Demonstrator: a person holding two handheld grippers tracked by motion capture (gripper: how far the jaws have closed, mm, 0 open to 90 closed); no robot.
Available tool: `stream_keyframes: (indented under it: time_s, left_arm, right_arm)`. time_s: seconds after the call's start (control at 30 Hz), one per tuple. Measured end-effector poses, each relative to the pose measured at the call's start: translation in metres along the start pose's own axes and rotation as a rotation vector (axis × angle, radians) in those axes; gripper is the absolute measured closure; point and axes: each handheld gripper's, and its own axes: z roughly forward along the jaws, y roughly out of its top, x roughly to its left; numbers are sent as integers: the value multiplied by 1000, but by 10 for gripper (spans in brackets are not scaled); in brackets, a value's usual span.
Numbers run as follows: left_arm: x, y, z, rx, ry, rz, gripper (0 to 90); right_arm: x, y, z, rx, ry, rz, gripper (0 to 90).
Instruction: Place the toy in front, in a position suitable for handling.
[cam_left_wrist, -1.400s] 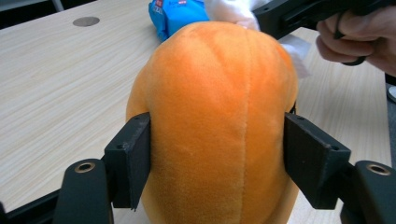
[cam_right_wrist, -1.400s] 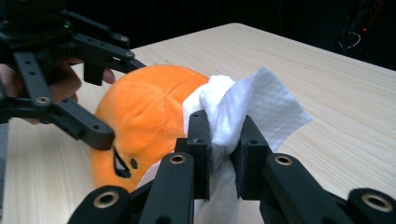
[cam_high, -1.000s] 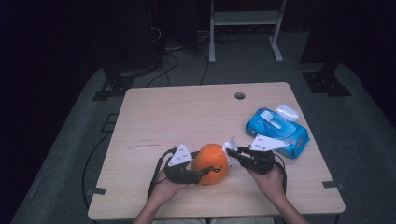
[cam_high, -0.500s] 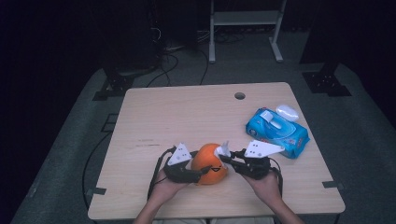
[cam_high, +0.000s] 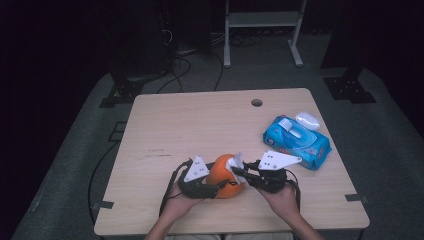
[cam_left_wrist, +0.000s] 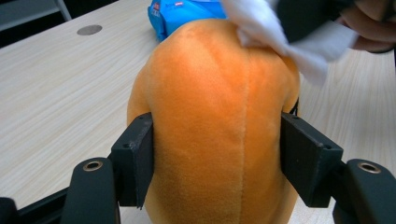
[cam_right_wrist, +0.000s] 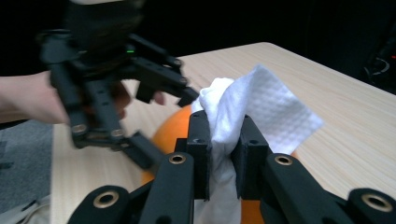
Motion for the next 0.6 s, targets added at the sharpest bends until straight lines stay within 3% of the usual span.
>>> stream_keyframes:
  time_s: [0.1, 0.17, 0.37, 0.43, 0.6]
  left_arm:
    - [0, 0, 1, -1, -2, 4, 340]
    - [-1, 1, 2, -1, -1, 6, 340]
    - [-7, 3, 2, 7, 13, 48, 340]
    - [-10, 4, 2, 15, 21, 69, 341]
    - [-11, 4, 4, 7, 16, 65, 340]
  right_arm:
    - [-13, -5, -3, 4, -31, 47, 779]
    - [-16, -7, -5, 1, -27, 74, 779]
    - [13, 6, 3, 6, 18, -44, 778]
    - [17, 8, 5, 16, 13, -70, 779]
    - [0, 4, 0, 14, -24, -35, 777]
